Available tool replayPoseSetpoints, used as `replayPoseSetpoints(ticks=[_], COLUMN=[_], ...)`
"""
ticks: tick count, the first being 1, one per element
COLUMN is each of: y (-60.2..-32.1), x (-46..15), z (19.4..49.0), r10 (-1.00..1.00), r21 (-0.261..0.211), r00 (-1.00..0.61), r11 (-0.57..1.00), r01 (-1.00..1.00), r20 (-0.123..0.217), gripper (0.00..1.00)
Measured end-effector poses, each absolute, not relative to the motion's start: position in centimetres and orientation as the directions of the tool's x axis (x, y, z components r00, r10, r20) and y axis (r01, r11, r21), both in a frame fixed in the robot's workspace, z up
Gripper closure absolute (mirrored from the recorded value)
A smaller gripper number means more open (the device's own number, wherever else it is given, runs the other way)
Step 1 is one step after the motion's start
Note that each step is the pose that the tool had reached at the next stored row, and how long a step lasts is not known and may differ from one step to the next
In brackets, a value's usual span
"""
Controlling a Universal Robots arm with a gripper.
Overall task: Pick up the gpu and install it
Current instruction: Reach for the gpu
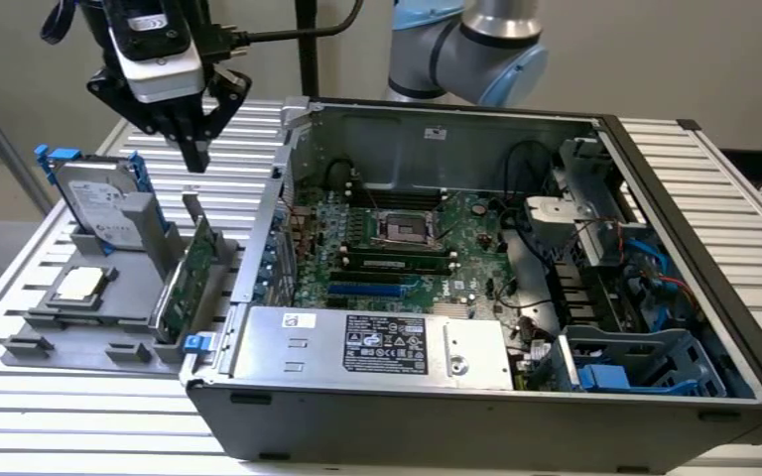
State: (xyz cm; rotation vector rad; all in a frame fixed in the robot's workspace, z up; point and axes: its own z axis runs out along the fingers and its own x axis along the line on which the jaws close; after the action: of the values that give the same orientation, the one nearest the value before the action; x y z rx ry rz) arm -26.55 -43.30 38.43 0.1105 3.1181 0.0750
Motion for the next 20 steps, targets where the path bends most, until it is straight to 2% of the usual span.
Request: replayPoseSetpoints(ticks=[14,20], y=[-43.3,-43.3], x=[-32.9,-33.2], z=[36.8,36.8], r10=[0.071,0.071], r21=[0.049,0.049], r00=[-0.997,-0.997], r11=[0.996,0.996], r01=[0.07,0.07], r20=[-0.019,-0.019], gripper=[0.89,0.89])
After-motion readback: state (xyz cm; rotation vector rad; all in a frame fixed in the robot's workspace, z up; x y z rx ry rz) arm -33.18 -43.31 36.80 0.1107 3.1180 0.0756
